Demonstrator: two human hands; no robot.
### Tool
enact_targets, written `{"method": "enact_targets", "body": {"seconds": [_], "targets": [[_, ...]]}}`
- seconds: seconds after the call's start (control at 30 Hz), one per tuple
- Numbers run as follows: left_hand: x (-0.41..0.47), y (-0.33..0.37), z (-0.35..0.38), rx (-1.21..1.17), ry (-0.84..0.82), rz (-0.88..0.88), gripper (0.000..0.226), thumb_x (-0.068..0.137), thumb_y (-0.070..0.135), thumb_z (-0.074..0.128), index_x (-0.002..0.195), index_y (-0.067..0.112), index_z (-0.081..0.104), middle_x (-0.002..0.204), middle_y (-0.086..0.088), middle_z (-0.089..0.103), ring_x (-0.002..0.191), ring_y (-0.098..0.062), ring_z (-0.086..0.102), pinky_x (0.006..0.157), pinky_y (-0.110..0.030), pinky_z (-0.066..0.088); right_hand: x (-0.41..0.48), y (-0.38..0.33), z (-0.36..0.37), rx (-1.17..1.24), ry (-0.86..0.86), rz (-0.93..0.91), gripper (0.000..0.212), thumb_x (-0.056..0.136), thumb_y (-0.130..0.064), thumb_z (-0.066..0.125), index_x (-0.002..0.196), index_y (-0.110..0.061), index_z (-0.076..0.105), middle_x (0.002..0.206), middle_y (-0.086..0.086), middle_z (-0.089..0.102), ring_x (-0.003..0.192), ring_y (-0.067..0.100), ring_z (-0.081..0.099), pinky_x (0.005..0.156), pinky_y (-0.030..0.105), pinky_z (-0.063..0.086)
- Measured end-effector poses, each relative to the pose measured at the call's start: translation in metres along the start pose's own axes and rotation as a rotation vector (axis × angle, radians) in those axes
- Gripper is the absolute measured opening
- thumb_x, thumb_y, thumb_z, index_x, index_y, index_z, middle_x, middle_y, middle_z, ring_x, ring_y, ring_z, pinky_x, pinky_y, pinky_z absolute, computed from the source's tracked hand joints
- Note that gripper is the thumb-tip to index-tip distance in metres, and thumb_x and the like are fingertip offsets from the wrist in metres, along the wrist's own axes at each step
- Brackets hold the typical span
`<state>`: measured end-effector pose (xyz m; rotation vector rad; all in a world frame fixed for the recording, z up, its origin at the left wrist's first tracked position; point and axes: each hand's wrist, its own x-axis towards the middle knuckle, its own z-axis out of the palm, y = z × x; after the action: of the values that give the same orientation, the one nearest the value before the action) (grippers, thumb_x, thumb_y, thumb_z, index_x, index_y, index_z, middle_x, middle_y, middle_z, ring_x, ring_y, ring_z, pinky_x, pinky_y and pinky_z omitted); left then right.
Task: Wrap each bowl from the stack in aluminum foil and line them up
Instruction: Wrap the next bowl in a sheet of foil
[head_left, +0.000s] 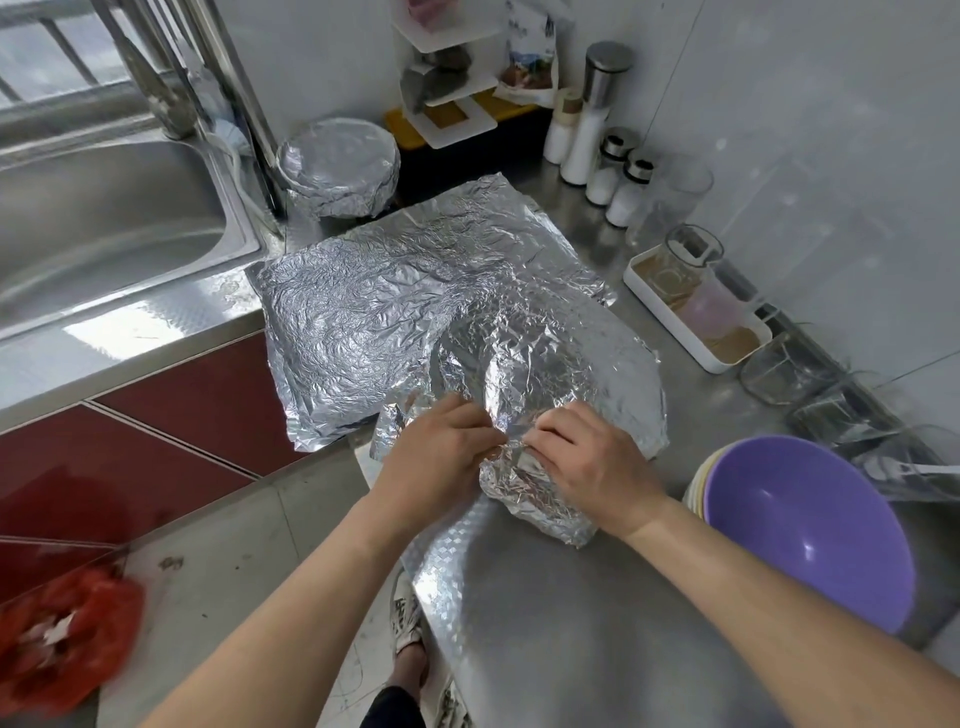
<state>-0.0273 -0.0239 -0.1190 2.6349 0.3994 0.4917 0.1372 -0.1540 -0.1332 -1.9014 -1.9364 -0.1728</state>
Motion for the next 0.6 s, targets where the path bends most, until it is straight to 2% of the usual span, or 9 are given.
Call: {"method": "enact_targets", "body": {"seconds": [0.1, 0.17, 0.27, 0.33, 0.43, 0.5, 0.6], "targets": [[-0.003, -0.007, -0.002, -0.019, 0.006, -0.024, 0.019, 0.074, 0.0, 0.079, 0.088, 0.013, 0.078, 0.082, 0.002, 0.068, 0.078, -0.021, 0.057, 0.057, -0.036, 0.051, 0.001, 0.001, -0.003, 0.015, -0.001, -0.017, 0.005, 0.086, -0.014, 0.071, 0.089, -0.01, 0.07, 0.089, 0.002, 0.063, 0.079, 0.021, 0.056, 0.055, 0.032, 0.051], [-0.004, -0.013, -0.008, 0.003, 0.008, -0.042, 0.02, 0.074, -0.004, 0.078, 0.087, 0.012, 0.077, 0.085, 0.001, 0.069, 0.082, -0.021, 0.058, 0.06, -0.036, 0.053, 0.001, -0.001, -0.005, 0.047, 0.007, 0.005, 0.017, 0.092, -0.023, 0.061, 0.09, -0.01, 0.071, 0.09, 0.002, 0.064, 0.079, 0.021, 0.057, 0.059, 0.032, 0.05], [-0.002, -0.017, -0.018, 0.061, 0.017, -0.092, 0.032, 0.071, -0.012, 0.072, 0.09, 0.013, 0.077, 0.093, -0.001, 0.069, 0.091, -0.022, 0.059, 0.072, -0.032, 0.054, 0.002, -0.005, -0.001, 0.073, 0.002, 0.025, 0.018, 0.094, -0.024, 0.06, 0.093, -0.009, 0.071, 0.092, 0.002, 0.064, 0.08, 0.022, 0.056, 0.062, 0.036, 0.051], [-0.001, -0.016, -0.02, 0.049, 0.011, -0.086, 0.026, 0.076, -0.003, 0.071, 0.095, 0.014, 0.077, 0.094, -0.001, 0.068, 0.091, -0.021, 0.058, 0.071, -0.03, 0.051, 0.003, -0.009, 0.003, 0.07, 0.008, 0.042, 0.015, 0.092, -0.022, 0.063, 0.092, -0.009, 0.071, 0.091, 0.002, 0.064, 0.08, 0.022, 0.055, 0.061, 0.037, 0.051], [-0.001, -0.008, -0.016, 0.006, -0.037, -0.032, 0.014, 0.085, 0.021, 0.073, 0.098, 0.017, 0.077, 0.091, 0.002, 0.067, 0.086, -0.018, 0.057, 0.065, -0.027, 0.047, 0.007, -0.015, 0.008, 0.042, 0.046, 0.061, 0.009, 0.089, -0.018, 0.068, 0.09, -0.01, 0.07, 0.09, 0.002, 0.063, 0.08, 0.022, 0.055, 0.062, 0.037, 0.051], [-0.001, -0.007, -0.01, 0.013, -0.033, -0.009, 0.02, 0.089, 0.03, 0.064, 0.098, 0.018, 0.077, 0.087, 0.002, 0.067, 0.083, -0.018, 0.056, 0.064, -0.025, 0.043, 0.009, -0.018, 0.012, 0.025, 0.057, 0.06, 0.009, 0.089, -0.017, 0.066, 0.089, -0.01, 0.07, 0.089, 0.002, 0.062, 0.079, 0.022, 0.054, 0.062, 0.036, 0.05], [0.001, -0.011, -0.002, 0.028, 0.02, 0.005, 0.031, 0.092, 0.035, 0.051, 0.096, 0.018, 0.077, 0.084, 0.003, 0.066, 0.08, -0.019, 0.055, 0.059, -0.028, 0.046, 0.012, -0.021, 0.014, -0.029, 0.068, 0.075, 0.005, 0.088, -0.013, 0.067, 0.09, -0.01, 0.069, 0.087, 0.002, 0.062, 0.076, 0.023, 0.055, 0.063, 0.035, 0.047]]}}
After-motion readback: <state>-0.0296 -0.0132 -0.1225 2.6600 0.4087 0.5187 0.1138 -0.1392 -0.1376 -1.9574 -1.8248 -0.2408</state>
